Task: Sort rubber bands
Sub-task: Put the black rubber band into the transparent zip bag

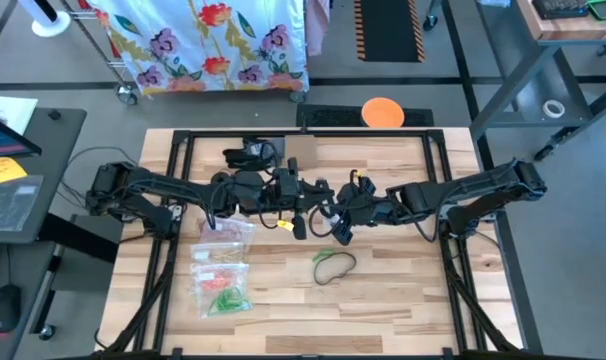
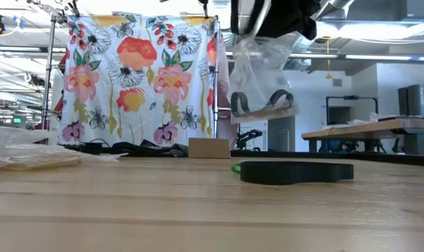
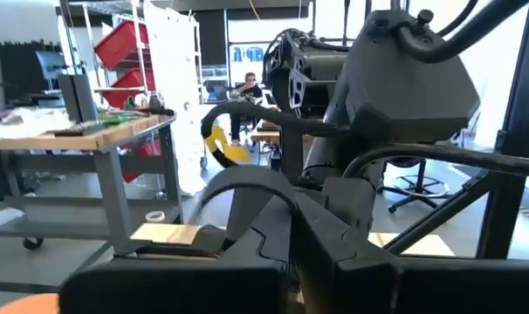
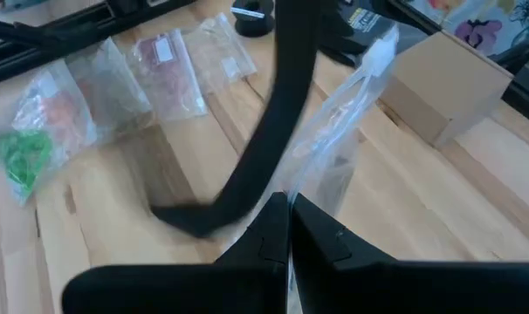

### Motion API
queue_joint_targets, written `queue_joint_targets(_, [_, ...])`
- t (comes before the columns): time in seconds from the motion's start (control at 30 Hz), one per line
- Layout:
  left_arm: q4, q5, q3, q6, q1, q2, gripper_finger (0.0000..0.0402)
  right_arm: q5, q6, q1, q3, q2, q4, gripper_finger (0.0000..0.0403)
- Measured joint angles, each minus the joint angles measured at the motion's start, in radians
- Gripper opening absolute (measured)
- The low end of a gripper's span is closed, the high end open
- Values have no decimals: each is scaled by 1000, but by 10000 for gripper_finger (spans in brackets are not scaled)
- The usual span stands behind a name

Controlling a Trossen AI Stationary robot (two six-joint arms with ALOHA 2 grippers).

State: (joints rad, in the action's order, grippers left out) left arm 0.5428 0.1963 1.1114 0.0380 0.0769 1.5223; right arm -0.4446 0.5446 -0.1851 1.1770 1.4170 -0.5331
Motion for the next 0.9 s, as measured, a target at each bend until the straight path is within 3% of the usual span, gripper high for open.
queue_joint_targets(0.37, [-37, 1, 41, 85, -4, 0, 0, 2, -3, 1, 0, 0, 13, 0])
queue_joint_targets(0.9, [-134, 9, 29, 33, -22, 1, 0, 0, -18, -3, 0, 0, 30, 0])
